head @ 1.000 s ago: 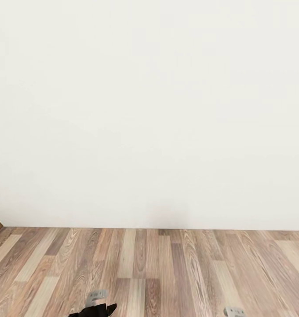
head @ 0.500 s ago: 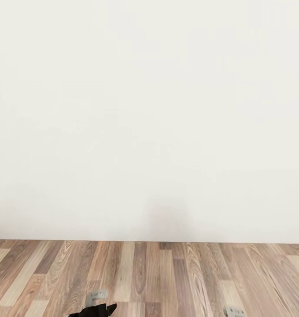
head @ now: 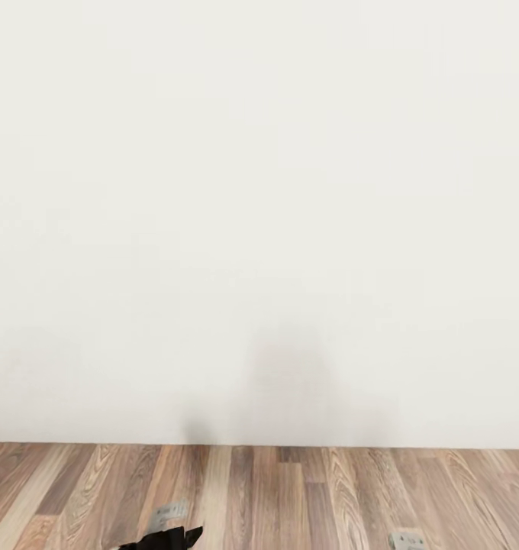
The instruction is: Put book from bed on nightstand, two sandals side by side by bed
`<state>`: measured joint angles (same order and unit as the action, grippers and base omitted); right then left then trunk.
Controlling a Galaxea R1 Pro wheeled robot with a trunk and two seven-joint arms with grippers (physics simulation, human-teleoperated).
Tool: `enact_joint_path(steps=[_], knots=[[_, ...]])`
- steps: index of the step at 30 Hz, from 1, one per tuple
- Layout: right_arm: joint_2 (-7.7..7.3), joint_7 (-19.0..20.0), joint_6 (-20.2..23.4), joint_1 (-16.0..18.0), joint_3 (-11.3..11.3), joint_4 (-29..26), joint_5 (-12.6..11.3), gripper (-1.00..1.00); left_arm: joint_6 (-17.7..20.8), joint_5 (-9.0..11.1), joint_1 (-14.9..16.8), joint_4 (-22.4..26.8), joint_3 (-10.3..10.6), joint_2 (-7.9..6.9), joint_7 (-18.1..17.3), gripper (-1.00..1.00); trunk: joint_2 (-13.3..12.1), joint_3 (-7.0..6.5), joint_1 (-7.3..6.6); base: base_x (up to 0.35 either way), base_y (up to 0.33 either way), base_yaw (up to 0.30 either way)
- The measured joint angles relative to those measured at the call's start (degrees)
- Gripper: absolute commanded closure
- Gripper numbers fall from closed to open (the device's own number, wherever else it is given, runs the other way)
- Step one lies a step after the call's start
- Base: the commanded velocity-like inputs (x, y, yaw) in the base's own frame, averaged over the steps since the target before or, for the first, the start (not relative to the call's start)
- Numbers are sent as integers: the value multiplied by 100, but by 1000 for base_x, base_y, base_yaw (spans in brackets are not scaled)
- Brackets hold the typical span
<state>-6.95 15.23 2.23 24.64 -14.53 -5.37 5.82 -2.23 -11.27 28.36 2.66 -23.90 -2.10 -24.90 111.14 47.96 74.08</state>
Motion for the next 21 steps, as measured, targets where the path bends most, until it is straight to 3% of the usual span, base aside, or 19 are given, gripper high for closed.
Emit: enact_joint_path(steps=[9, 21], knots=[[0, 8, 0, -2, 0, -1, 0, -100, 0, 0, 1, -2, 0, 0, 1, -100, 0, 0, 2, 271, 0, -159], [0, 9, 0, -2, 0, -1, 0, -100, 0, 0, 1, -2, -1, -2, -5, -100, 0, 0, 3, 39, 0, -230]])
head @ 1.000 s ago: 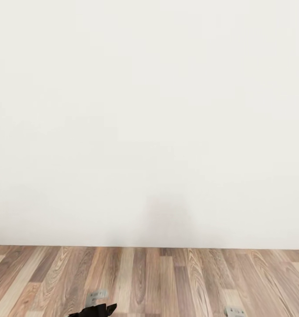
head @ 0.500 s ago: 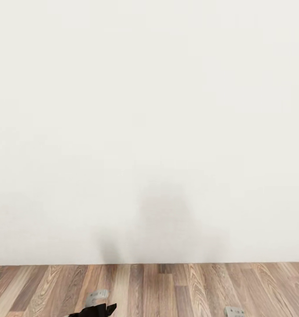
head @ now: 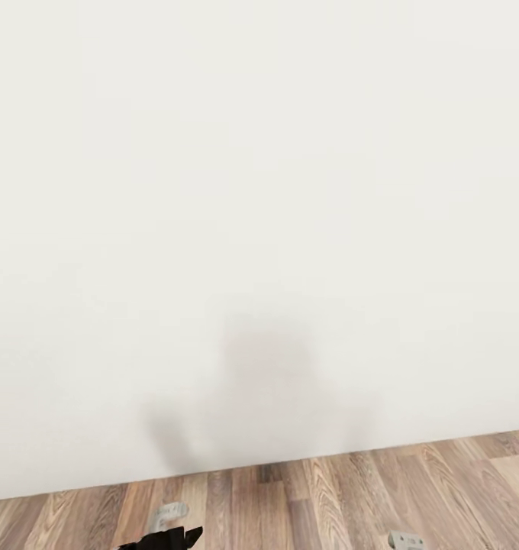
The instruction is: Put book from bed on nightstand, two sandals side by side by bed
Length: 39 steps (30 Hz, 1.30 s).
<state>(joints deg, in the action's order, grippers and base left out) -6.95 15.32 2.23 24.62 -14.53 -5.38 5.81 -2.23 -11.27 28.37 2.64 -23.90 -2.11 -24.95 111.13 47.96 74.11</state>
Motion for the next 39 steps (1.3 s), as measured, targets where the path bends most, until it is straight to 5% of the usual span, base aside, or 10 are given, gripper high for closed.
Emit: enact_joint_path(steps=[19, 39], knots=[[0, 0, 0, 1, 0, 0, 0, -100, 0, 0, 0, -5, 3, 2, 6, -100, 0, 0, 0, 6, 0, -237], [0, 0, 0, 0, 0, -1, 0, -100, 0, 0, 0, -6, 1, 2, 5, -100, 0, 0, 0, 186, 0, -236]])
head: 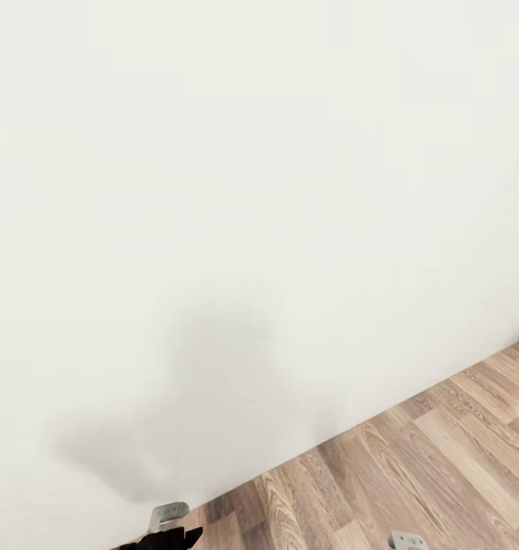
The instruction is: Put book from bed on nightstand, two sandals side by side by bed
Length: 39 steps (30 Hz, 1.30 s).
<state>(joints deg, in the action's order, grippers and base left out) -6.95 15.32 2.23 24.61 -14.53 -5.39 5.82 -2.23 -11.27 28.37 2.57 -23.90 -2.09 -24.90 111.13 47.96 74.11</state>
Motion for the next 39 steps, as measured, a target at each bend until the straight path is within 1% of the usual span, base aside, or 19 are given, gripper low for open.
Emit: enact_joint_path(steps=[39], knots=[[0, 0, 0, 0, 0, 2, 0, -100, 0, 0, 0, 0, -1, 0, -8, -100, 0, 0, 0, 1, 0, -236]])
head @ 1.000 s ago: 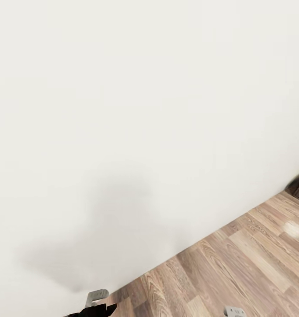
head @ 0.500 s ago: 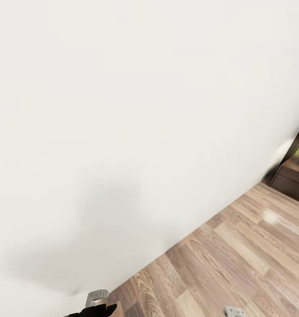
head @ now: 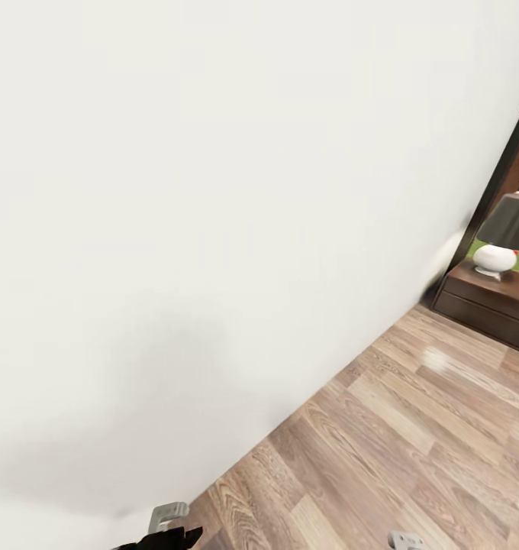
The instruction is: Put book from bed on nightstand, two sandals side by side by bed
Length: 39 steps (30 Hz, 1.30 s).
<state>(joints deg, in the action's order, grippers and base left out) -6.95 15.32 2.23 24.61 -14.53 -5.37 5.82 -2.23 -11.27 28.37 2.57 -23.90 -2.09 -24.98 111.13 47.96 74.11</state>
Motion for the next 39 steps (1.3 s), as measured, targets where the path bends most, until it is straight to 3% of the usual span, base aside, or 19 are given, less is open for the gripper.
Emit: enact_joint_path(steps=[39], knots=[[0, 0, 0, 0, 0, 0, 0, -100, 0, 0, 0, 0, 8, 3, 0, -100, 0, 0, -1, 5, 0, -236]])
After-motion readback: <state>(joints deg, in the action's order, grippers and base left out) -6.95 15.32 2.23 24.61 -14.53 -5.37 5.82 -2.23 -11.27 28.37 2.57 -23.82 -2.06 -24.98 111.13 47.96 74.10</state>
